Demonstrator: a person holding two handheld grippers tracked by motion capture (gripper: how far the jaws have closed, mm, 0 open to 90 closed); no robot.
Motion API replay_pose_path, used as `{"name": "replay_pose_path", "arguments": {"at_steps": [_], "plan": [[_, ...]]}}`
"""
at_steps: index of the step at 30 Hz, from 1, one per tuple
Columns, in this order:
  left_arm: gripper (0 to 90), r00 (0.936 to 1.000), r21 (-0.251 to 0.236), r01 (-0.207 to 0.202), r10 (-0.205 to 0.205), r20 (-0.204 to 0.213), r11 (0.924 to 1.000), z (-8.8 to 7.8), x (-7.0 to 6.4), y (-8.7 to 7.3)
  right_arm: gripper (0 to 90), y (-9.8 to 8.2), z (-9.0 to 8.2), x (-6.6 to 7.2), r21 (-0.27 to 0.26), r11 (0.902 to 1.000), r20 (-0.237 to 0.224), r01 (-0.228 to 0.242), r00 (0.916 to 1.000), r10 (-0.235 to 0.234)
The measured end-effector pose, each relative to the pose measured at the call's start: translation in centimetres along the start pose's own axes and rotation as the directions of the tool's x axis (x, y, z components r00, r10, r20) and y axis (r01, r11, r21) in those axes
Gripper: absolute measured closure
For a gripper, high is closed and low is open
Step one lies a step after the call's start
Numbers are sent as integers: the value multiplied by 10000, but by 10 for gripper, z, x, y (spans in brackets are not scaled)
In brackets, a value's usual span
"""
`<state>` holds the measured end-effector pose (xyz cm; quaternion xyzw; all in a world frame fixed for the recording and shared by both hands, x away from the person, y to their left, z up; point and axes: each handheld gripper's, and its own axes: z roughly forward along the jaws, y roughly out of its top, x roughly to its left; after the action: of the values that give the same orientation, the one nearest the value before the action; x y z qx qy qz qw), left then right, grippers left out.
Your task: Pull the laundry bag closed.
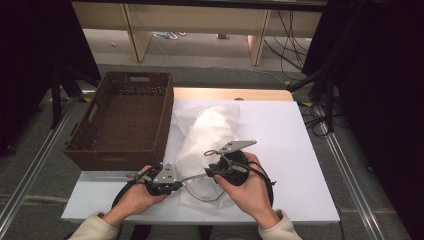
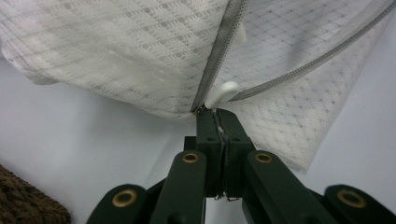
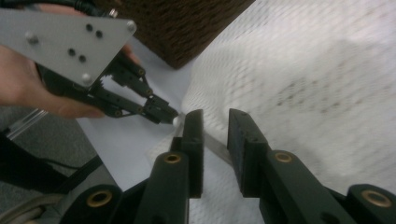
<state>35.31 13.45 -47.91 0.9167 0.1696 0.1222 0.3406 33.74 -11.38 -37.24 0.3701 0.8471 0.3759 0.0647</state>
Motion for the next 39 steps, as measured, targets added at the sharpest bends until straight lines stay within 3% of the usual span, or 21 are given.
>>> {"name": "replay_pose_path", "arguments": {"at_steps": [1,3,4,5,8,9,12,20,23,24,25,28,33,34,39], "plan": [[872,10000,1,12,-12,-13,10000,0,0,0,788,0,3,1,26,9997,-61,258,9996,-258],[872,10000,25,16,-16,-39,10000,0,1,0,797,-1,8,5,172,9993,-152,330,9993,-327],[871,10000,69,-8,8,-25,10000,0,1,0,802,-2,11,6,174,9976,-153,670,9977,-668],[871,10000,-35,-5,5,80,10000,1,2,0,806,-2,14,9,328,9985,-308,444,9986,-434],[871,10000,1,-10,10,-50,10000,0,1,0,813,-4,25,16,649,9966,-355,508,9982,-485],[871,10000,-3,1,-1,-41,10000,0,1,0,813,-5,32,15,569,9953,-307,784,9966,-767],[871,10000,-41,42,-42,-67,10000,0,1,-1,812,-8,44,17,952,9941,-319,515,9983,-486],[872,9998,-43,132,-133,-159,9999,1,4,-2,807,-13,77,24,1379,9876,-235,748,9971,-723],[872,9997,-29,187,-188,-175,9998,1,4,-2,813,-13,85,25,1436,9878,-97,610,9981,-602],[872,9996,2,178,-178,-204,9998,1,4,-2,813,-13,88,24,1386,9871,-65,803,9968,-802],[872,9996,-76,200,-201,-172,9998,2,5,-3,814,-12,90,26,1457,9873,-30,639,9979,-641],[872,9997,-39,190,-190,-173,9998,1,4,-3,815,-13,96,27,1495,9858,132,764,9968,-792],[872,9998,28,119,-119,-137,9999,1,5,-3,811,-12,102,27,1485,9837,125,1016,9944,-1047],[872,9998,49,101,-100,-142,9999,1,6,-3,811,-12,102,29,1580,9850,122,692,9973,-721],[873,9994,-57,283,-284,-173,9996,3,5,-3,810,-13,108,29,1601,9833,180,870,9957,-911]]}}
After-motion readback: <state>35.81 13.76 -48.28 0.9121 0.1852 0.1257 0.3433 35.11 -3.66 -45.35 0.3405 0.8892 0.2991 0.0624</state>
